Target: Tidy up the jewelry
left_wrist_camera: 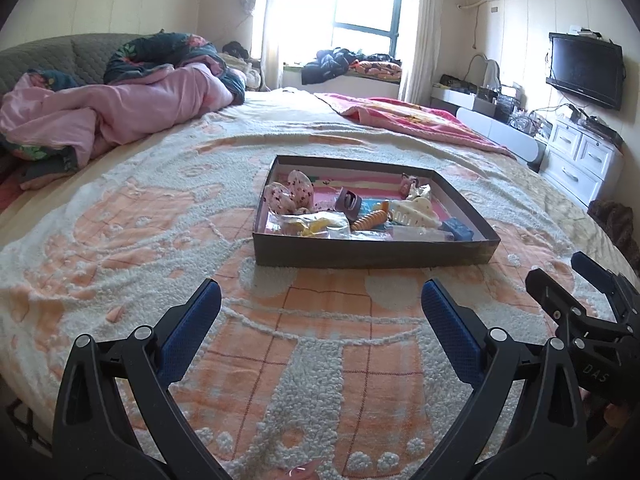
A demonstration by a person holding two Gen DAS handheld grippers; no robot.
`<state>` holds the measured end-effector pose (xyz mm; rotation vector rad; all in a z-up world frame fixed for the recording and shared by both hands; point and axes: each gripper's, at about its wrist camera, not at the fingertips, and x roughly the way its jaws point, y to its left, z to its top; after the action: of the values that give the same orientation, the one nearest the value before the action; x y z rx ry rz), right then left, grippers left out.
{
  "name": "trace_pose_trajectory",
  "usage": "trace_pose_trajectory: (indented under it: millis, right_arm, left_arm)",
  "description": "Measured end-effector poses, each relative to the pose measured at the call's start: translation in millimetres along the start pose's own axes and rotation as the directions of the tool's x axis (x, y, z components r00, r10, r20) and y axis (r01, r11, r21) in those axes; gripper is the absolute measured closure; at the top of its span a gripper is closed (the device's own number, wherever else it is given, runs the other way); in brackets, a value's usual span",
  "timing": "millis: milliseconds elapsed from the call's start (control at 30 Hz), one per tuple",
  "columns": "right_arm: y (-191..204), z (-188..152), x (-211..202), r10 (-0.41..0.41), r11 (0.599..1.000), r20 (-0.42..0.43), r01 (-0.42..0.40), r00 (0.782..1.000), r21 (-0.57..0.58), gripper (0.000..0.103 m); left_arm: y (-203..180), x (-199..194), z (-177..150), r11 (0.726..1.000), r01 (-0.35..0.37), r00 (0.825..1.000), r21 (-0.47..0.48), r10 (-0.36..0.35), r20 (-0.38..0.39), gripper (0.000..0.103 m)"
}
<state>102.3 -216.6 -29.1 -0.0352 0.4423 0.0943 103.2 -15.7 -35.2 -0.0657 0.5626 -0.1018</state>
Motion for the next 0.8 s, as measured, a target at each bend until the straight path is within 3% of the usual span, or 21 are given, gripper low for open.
trace_pose_trajectory:
  millis: [200,800]
  right_arm:
    - [4.8,-4.8,-11.7,-0.008,1.000,0.085,0.009,0.996,-0.008,0.006]
    - [5.0,-5.5,-12.3,-0.007,1.000,0.080,0.006,0.997,0.013,0.006]
  left_arm:
    - [5.1,-9.0,-2.5,1.000,0.017,0.998,-0.018,-0.016,0.055,0.011]
    - [0.9,-13.6,-2.2,1.000,0.029,0.996,0.004,-0.029,0.086,0.011]
